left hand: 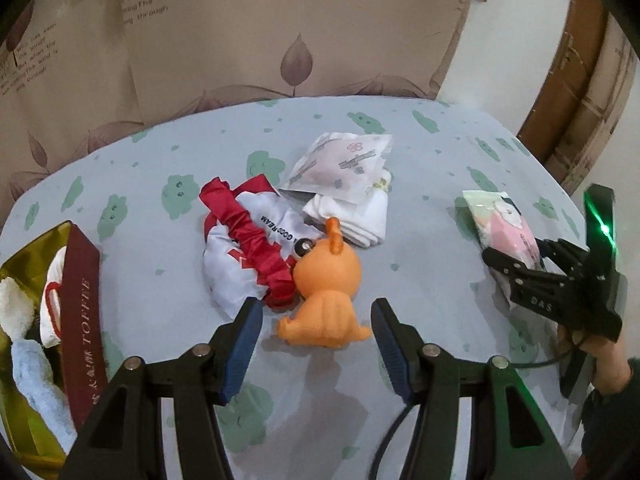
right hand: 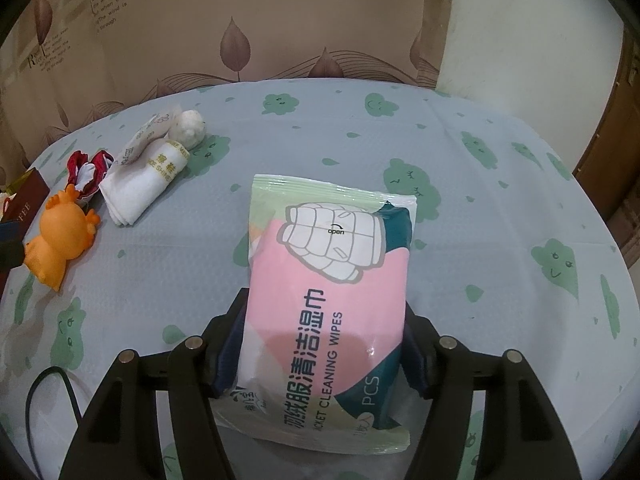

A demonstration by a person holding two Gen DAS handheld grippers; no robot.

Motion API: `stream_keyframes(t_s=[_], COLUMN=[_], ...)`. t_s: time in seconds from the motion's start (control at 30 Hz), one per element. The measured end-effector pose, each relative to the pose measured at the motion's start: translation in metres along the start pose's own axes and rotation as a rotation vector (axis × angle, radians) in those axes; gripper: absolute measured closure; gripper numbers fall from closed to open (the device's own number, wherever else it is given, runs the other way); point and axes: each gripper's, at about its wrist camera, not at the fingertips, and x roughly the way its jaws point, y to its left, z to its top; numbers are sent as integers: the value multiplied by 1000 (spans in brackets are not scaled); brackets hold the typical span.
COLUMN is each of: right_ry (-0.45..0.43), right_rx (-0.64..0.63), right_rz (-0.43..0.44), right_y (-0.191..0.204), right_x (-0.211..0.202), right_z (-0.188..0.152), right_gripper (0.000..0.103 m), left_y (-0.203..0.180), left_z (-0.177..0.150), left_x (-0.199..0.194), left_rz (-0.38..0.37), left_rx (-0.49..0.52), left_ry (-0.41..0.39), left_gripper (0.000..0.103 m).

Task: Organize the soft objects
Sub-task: 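Reach for and grasp the orange toy figure with the left tool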

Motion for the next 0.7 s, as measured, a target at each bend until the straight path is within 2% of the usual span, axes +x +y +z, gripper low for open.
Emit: stream_keyframes(t_s=[0.13,0.23,0.4,0.7], right_ry=[0,0,1,1], right_rx=[0,2,2,5], right_rz=[0,3,2,3], right_y=[0,1,0,0], right_x=[0,0,0,0], right_z=[0,0,0,0], right_gripper=[40,40,39,39], left_y=[2,-1,-8,-6], left_z=[5,5,7,11], left_x=[12,15,26,55], left_rz=[0,-40,23,66], left_rx=[-32,-60,-50,-83], left_ry=[27,45,70,114], left_gripper=[45,45,45,46])
